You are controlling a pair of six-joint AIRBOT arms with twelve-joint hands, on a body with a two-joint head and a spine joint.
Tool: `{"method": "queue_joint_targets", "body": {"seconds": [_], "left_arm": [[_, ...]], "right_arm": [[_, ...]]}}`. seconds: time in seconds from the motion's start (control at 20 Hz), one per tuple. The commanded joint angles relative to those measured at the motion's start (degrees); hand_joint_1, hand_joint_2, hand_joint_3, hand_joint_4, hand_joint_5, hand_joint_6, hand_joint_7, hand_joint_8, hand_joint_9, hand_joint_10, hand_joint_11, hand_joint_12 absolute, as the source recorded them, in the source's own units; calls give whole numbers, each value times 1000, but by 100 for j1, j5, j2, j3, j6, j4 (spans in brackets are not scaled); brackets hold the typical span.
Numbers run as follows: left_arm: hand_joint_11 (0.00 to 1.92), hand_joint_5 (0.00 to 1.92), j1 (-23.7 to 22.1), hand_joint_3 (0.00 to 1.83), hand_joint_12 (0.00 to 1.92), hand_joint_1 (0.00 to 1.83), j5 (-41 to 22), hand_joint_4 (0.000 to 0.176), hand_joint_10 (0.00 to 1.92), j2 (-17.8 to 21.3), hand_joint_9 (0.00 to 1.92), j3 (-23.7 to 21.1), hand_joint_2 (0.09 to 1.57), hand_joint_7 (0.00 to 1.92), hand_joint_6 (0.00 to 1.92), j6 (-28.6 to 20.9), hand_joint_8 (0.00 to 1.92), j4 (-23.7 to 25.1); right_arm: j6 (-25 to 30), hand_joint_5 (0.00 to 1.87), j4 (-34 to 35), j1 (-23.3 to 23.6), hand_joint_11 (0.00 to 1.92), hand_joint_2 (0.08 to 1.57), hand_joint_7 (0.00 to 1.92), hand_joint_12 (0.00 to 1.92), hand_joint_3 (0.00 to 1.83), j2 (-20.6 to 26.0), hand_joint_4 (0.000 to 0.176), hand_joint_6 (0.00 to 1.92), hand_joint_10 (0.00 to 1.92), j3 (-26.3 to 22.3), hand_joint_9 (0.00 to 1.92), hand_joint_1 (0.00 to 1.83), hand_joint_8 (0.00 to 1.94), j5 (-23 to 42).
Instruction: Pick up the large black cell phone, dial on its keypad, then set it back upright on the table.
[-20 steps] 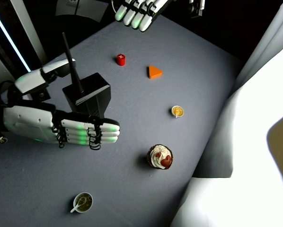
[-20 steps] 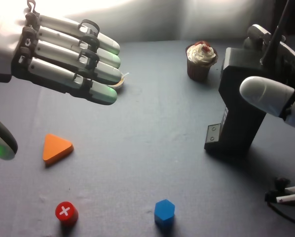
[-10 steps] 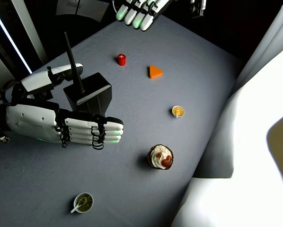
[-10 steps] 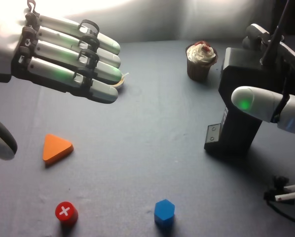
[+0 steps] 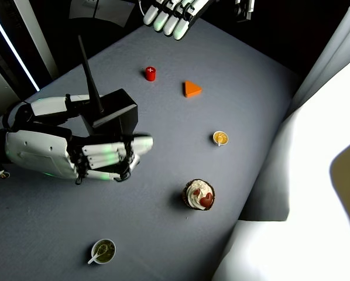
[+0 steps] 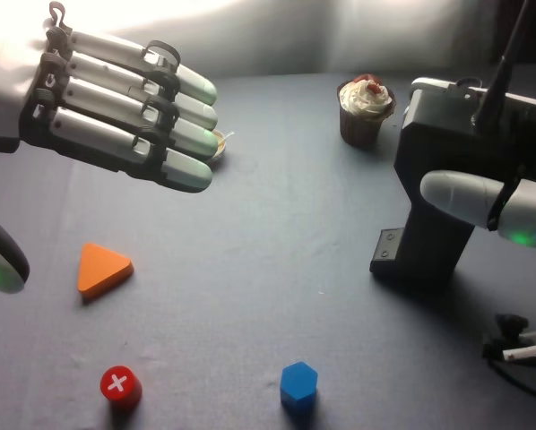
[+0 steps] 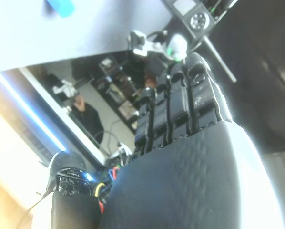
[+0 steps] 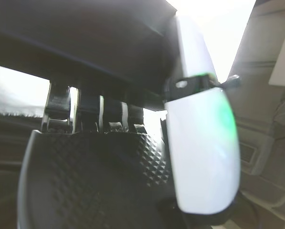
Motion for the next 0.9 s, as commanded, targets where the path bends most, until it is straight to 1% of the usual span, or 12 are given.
{"method": "queue_joint_targets", "body": {"seconds": [0.0,0.1,0.25,0.3,0.35,0.45,0.6,0.65,0.7,0.75,0.8,0.85], "left_arm": [[0,115,-178,1,169,0,-140,23,8,18,100,18,1133,124,3,11,6,-593],[0,117,-194,0,215,0,-134,21,6,18,112,7,1129,142,2,-7,5,-599],[0,118,-211,1,160,0,-136,21,2,18,90,10,1132,126,1,-54,4,-605],[0,122,-215,0,174,0,-128,22,2,18,93,13,1132,132,2,-50,4,-599],[0,114,-216,0,173,0,-104,22,1,18,91,17,1131,120,0,-83,0,-608],[0,120,-230,0,174,0,-78,25,2,10,92,42,1132,123,3,-243,3,-736],[0,124,-257,1,180,0,40,21,2,-7,92,63,1135,121,4,-273,1,-845],[0,116,-278,4,181,0,-39,16,1,-13,88,64,1142,119,0,-284,0,-864],[0,153,-285,3,454,0,-24,1,8,-18,162,44,1172,167,3,-368,4,-813],[0,181,-310,4,583,0,95,0,17,-27,204,40,1187,202,8,-625,9,-531],[0,182,-404,4,601,105,179,15,15,-56,208,83,1196,204,6,-1132,7,-87],[0,206,-456,0,739,233,118,31,27,-92,267,146,1180,259,8,-1080,13,-128]], "right_arm": [[74,730,-167,60,556,1183,819,1373,7,59,0,930,1447,-19,834,1374,1152,664],[73,813,-206,60,706,1177,873,1453,0,56,0,1017,1450,-19,803,1362,1220,665],[73,907,-335,72,719,1154,886,1501,0,65,0,938,1405,25,813,1365,1197,669],[73,908,-361,93,772,1152,900,1455,0,70,0,896,1394,41,820,1367,1218,669],[73,906,-371,144,748,1162,872,1484,1,71,0,879,1437,64,791,1364,1272,669],[73,939,-386,266,738,1155,881,1474,0,55,0,838,1417,127,799,1366,1257,665],[73,953,-507,563,769,1168,817,1470,0,54,0,774,1456,259,779,1362,1359,481],[73,920,-566,642,752,1181,795,1498,2,58,0,815,1486,285,761,1357,1396,395],[73,893,-625,717,710,1199,751,1541,1,62,0,875,1532,304,731,1350,1446,326],[71,907,-666,782,730,1194,745,1519,0,62,0,870,1512,312,745,1352,1437,243],[40,887,-707,846,773,1194,743,1479,1,62,0,906,1503,315,764,1352,1416,169],[27,863,-751,894,782,1204,729,1478,1,62,0,915,1534,316,749,1349,1440,111]]}}
